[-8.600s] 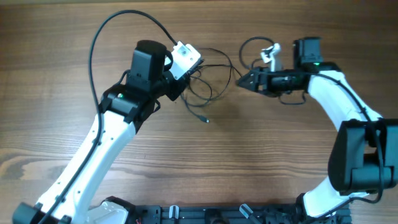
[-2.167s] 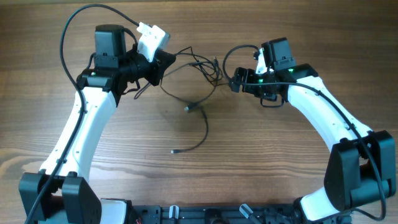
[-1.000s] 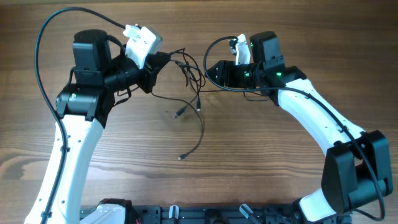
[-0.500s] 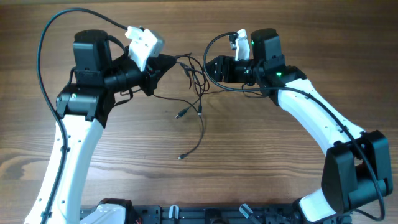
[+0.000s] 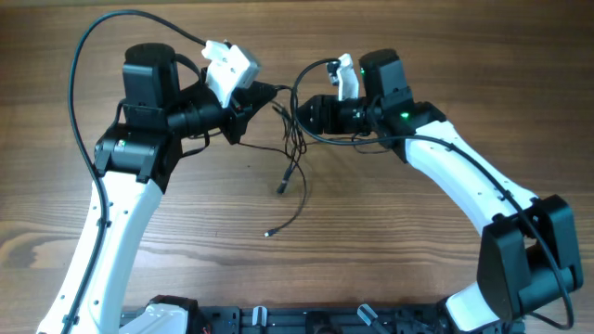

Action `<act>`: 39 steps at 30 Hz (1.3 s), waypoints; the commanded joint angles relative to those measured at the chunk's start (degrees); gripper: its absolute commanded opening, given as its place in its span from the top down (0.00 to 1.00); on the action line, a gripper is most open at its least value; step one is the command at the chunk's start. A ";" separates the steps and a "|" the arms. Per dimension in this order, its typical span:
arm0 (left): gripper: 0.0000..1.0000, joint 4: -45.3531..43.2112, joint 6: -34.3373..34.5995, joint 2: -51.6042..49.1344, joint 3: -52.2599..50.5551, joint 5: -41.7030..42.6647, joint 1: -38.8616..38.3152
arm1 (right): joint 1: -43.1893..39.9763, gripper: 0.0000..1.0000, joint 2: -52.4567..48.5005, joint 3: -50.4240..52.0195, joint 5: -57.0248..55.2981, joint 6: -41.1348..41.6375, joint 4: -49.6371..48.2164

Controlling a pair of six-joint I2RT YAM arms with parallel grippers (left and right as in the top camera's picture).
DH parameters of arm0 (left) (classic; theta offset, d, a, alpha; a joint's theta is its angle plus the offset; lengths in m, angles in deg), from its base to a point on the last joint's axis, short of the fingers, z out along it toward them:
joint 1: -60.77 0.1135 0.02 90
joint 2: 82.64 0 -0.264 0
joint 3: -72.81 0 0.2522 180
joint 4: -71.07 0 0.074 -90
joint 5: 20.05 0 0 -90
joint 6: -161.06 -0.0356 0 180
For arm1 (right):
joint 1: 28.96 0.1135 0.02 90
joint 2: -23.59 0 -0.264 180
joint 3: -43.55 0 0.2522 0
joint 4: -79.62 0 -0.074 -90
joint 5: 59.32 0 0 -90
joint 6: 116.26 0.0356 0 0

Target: Untangle cables

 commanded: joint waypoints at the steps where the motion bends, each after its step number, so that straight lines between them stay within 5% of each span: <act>1: 0.96 -0.94 0.48 1.05 0.87 1.29 -0.20 | 0.48 0.49 0.17 -0.02 1.20 -0.55 0.11; 7: 0.96 -2.40 0.48 1.27 0.87 -0.63 -0.20 | 0.48 0.62 0.17 0.00 1.14 0.28 0.28; 9: 0.96 -3.21 0.50 1.38 0.87 -1.18 -0.20 | 0.48 0.84 0.17 0.07 0.31 0.37 0.28; 11: 0.96 -3.52 0.50 1.57 0.87 -2.47 -0.20 | 0.48 0.95 0.17 0.11 -0.46 0.46 0.31; 32: 0.96 -3.61 0.50 3.96 0.87 -9.64 -0.09 | 0.46 0.95 0.17 0.52 -14.08 -8.70 11.19; 34: 0.96 -3.39 0.50 3.93 0.87 -9.64 -0.09 | 0.46 0.88 0.17 0.52 -9.57 -10.36 10.01; 37: 0.96 -3.08 0.48 3.93 0.87 -9.66 -0.09 | 0.48 0.53 0.17 0.52 -1.27 -11.32 6.25; 39: 0.96 -3.08 0.48 3.93 0.87 -9.66 -0.09 | 0.48 0.44 0.17 0.52 1.38 -11.28 4.66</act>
